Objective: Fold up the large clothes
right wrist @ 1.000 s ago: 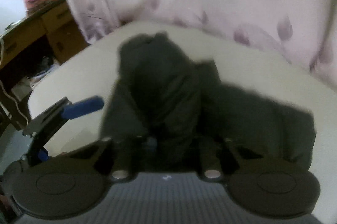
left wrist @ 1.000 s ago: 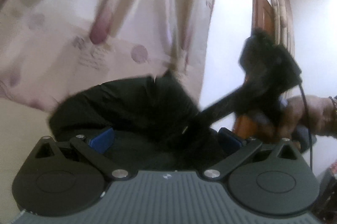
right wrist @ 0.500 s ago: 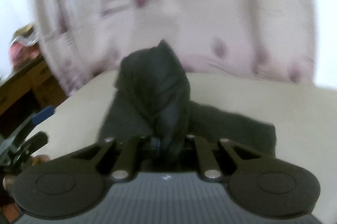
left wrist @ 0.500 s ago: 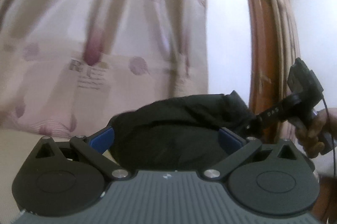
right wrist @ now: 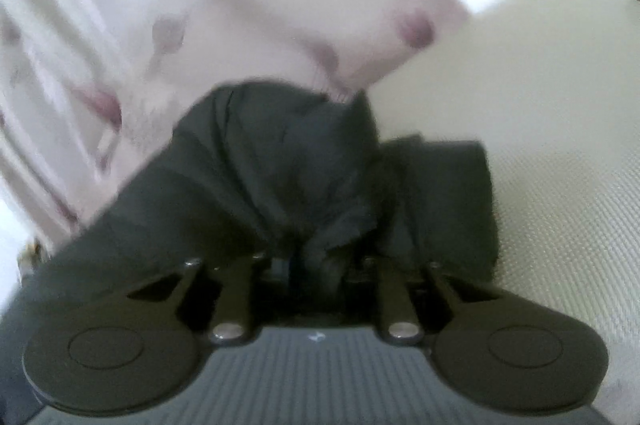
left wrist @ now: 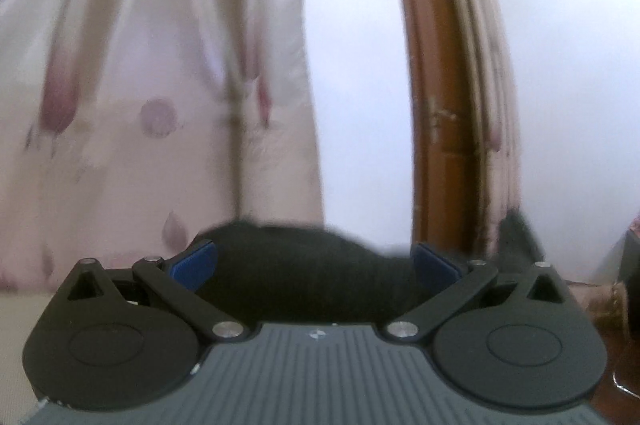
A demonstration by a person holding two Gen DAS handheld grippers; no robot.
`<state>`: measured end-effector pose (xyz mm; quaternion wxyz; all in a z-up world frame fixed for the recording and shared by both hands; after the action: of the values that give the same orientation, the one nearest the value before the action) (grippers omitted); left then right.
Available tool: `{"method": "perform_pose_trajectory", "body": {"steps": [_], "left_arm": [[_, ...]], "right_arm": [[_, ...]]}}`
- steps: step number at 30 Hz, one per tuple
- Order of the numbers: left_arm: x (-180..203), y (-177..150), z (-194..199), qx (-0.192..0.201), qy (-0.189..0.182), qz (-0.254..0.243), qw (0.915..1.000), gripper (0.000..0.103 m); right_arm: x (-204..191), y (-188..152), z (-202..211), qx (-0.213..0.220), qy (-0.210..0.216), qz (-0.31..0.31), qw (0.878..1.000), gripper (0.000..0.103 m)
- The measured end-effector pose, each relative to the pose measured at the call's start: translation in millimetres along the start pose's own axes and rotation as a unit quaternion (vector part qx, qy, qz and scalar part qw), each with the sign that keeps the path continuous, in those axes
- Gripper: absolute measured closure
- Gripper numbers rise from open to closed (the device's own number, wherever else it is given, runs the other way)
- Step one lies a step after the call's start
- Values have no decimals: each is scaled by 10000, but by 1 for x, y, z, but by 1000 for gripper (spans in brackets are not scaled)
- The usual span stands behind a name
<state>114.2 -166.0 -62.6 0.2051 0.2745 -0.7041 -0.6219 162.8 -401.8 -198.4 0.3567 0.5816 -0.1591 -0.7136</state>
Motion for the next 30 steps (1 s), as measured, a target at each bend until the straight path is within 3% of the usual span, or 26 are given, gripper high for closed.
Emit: {"method": "perform_pose_trajectory", "body": {"steps": [4, 6, 9, 13, 15, 17, 19, 21, 26, 28, 30], "left_arm": [[0, 35, -5, 475, 11, 29, 9989, 0], [-11, 44, -12, 403, 141, 181, 9989, 0], [-31, 36, -27, -66, 284, 559, 9980, 0], [-43, -1, -38, -601, 253, 976, 9931, 0], [-37, -21, -46, -912, 81, 705, 9933, 0], [-34, -48, -56, -1435, 214, 364, 9887, 0], [-31, -68, -51, -1509, 250, 121, 9882, 0], [-28, -81, -44, -1458, 366, -305, 9882, 0], [-32, -84, -39, -1295, 329, -242, 9907, 0], [-31, -85, -37, -1310, 312, -322, 9904, 0], [-30, -84, -35, -1306, 305, -304, 9905, 0]], "right_arm": [[-11, -7, -15, -453, 270, 241, 9983, 79], [-26, -13, -25, -556, 282, 599, 9963, 78], [-37, -23, -38, -686, 472, 638, 9945, 78], [-54, -38, -63, -917, 825, 509, 9911, 78], [-59, -39, -75, -1062, 981, 325, 9890, 78], [-61, -39, -78, -1139, 1081, 246, 9873, 78], [-55, -35, -75, -1204, 1162, -73, 9859, 77], [-50, -31, -69, -1129, 1191, -261, 9861, 70], [-41, -12, -49, -727, 862, -418, 9927, 49], [-49, -3, -44, -689, 694, -151, 9951, 42], [-64, 13, -38, -557, 513, 337, 9966, 24]]}}
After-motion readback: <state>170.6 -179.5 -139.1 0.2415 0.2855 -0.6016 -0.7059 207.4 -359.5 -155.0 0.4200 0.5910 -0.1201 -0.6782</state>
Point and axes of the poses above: each gripper's, at about its wrist camera, not at the fingertips, and z roughly against the way its jaws point, x to its right, y to its top, the point moved 8 cm from there along -z, roughly the way its jaws point, and after that the axes turned 9 degrees about x, right-handed, at the moved point
